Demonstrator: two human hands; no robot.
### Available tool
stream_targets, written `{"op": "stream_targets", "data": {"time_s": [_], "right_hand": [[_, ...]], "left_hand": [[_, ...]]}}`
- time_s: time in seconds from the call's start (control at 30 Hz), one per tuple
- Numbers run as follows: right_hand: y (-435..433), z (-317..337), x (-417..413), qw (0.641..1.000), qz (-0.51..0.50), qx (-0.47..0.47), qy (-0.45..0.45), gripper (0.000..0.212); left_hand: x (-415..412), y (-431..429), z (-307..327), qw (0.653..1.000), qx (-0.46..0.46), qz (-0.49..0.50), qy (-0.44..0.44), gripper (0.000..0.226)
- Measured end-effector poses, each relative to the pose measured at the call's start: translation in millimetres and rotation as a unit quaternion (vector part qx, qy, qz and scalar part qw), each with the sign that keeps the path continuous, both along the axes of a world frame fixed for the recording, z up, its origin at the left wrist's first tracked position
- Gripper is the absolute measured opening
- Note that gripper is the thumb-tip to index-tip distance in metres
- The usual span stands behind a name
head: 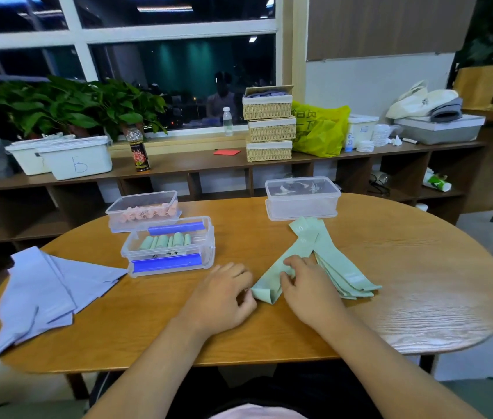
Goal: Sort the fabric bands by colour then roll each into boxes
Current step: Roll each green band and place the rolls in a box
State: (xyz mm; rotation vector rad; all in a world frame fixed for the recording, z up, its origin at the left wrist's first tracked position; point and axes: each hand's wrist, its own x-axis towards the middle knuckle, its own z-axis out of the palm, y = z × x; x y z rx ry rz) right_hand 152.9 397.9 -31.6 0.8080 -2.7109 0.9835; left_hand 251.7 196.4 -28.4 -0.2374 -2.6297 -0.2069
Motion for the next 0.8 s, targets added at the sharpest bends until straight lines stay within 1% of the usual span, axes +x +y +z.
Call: {"op": "stream_targets", "data": {"time_s": [0.03, 0.1, 0.2, 0.3, 0.37, 0.43, 0.57, 0.63, 0.73, 0.8], "right_hand": [[-7, -1, -1, 1.0, -0.013, 0.021, -0.007, 0.043], [-19, -1, -6, 0.999, -0.014, 0.033, -0.033, 0.048], [-34, 3, -17, 0.996, 0.026, 0.018, -0.079, 0.048], [-49, 9, -32, 0.992, 0.084, 0.022, -0.095, 0.047], [-56, 8, -41, 0.991, 0.093, 0.034, -0.087, 0.047], [-56, 6, -45, 0.993, 0.086, 0.027, -0.072, 0.045], [-43, 1, -35, 0.993, 0.095, -0.037, -0.06, 0.038], [-32, -2, -30, 0.991, 0.105, -0.051, -0.06, 0.037], [-15, -7, -20, 0.991, 0.101, -0.065, -0.052, 0.036], [-3, -6, -10, 0.992, 0.091, -0.071, -0.051, 0.032]], "left_hand": [[2, 0, 1, 1.0, 0.002, -0.005, -0.014, 0.011], [5, 0, 2, 0.999, 0.017, -0.011, -0.027, 0.011], [7, 1, 2, 0.998, 0.049, -0.008, -0.03, 0.014], [7, 1, 1, 0.998, 0.054, 0.001, -0.03, 0.013], [7, 1, 1, 0.998, 0.055, 0.006, -0.037, 0.01], [6, 0, 1, 0.997, 0.059, 0.012, -0.048, 0.01], [9, 0, 1, 0.995, 0.074, 0.001, -0.067, 0.009], [13, 0, 2, 0.994, 0.077, -0.005, -0.082, 0.008], [19, -1, -1, 0.992, 0.087, 0.003, -0.091, 0.014], [23, -3, -3, 0.989, 0.113, 0.026, -0.097, 0.018]]}}
